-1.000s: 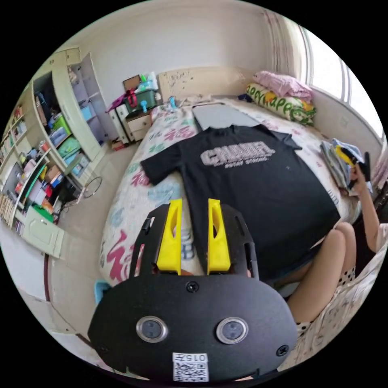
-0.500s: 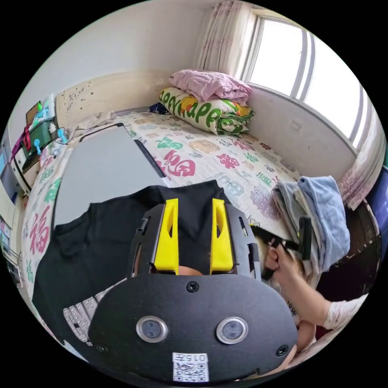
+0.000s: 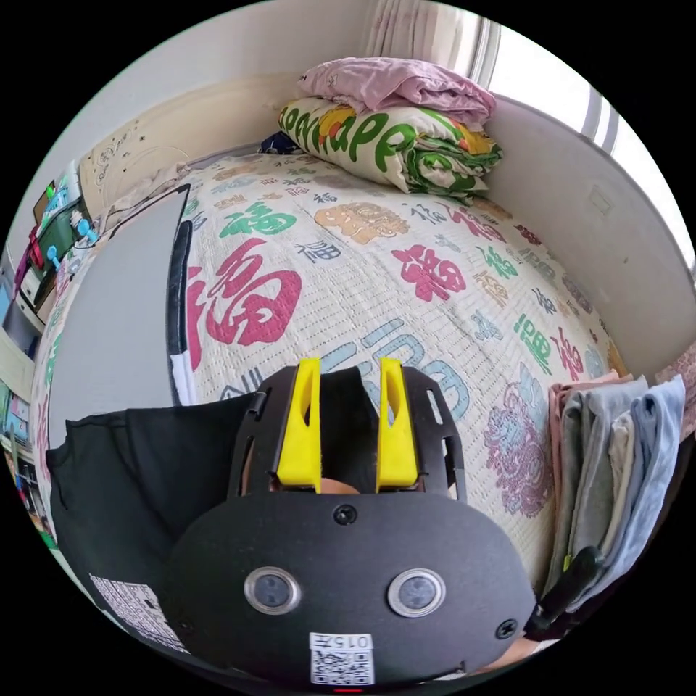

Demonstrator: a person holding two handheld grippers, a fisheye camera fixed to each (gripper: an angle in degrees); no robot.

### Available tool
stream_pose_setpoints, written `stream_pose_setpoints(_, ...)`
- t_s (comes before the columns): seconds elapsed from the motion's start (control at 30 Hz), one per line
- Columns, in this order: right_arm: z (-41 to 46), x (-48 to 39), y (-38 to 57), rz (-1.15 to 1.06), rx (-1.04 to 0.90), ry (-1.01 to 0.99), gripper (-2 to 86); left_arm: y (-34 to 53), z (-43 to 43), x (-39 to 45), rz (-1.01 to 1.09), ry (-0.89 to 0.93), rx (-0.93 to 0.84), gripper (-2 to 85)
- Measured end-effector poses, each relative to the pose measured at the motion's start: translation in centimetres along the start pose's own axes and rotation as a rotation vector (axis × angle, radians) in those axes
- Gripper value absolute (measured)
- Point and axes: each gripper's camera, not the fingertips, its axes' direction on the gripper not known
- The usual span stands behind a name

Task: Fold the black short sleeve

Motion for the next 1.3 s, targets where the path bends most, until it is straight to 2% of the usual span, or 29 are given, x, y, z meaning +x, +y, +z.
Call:
stream_pose_setpoints(0.17,-0.4,-2.3,-1.1,0.004,-0.005,-0.005,-0.5,-0.7,0.1,-0.7,-0.020,-0.052,-0.004,4.5)
stream_pose_setpoints(0.33,-1.0,-5.5,-0.8,-0.084,-0.007,0.027,-0.6,0.2,-8.6,-6.0,-0.091,0.087,0.257,1.3)
stream_pose_setpoints(0.43,-1.7,-8.1,0.1,-0.188,0.006,0.061,-0.5,2.0,-16.0,-11.4,-0.085,0.088,0.392,0.9)
stream_pose_setpoints(0.57,-2.8,-12.6,2.7,-0.423,0.014,-0.047,-0.4,7.9,-25.8,-20.6,-0.124,0.120,0.512,0.6)
stream_pose_setpoints(0.7,-1.8,-16.0,6.5,-0.628,-0.071,-0.113,0.8,15.2,-31.3,-28.2,-0.166,0.147,0.467,0.5)
stream_pose_setpoints(0.87,0.8,-14.4,7.3,-0.610,-0.286,-0.269,7.9,23.6,-32.0,-34.9,-0.327,0.191,0.466,0.3)
stream_pose_setpoints(0.93,1.1,-13.8,7.9,-0.608,-0.306,-0.265,8.9,25.7,-31.0,-37.3,-0.423,0.250,0.451,0.2)
stream_pose_setpoints(1.0,1.6,-13.1,8.6,-0.611,-0.335,-0.271,9.9,27.9,-29.7,-40.5,-0.568,0.416,0.469,-0.1)
stream_pose_setpoints(1.07,1.9,-12.6,9.0,-0.605,-0.356,-0.276,10.3,29.2,-29.3,-42.2,-0.619,0.531,0.533,-0.3)
stream_pose_setpoints(1.13,2.0,-12.4,9.5,-0.616,-0.364,-0.281,10.6,29.6,-29.1,-43.3,-0.636,0.579,0.550,-0.4)
stream_pose_setpoints(1.2,2.6,-13.7,10.7,-0.687,-0.350,-0.193,10.8,30.2,-29.4,-44.5,-0.658,0.695,0.625,-0.4)
stream_pose_setpoints(1.3,5.6,-16.1,12.3,-0.770,-0.350,-0.101,11.3,28.8,-30.9,-44.6,-0.597,0.694,0.600,-0.4)
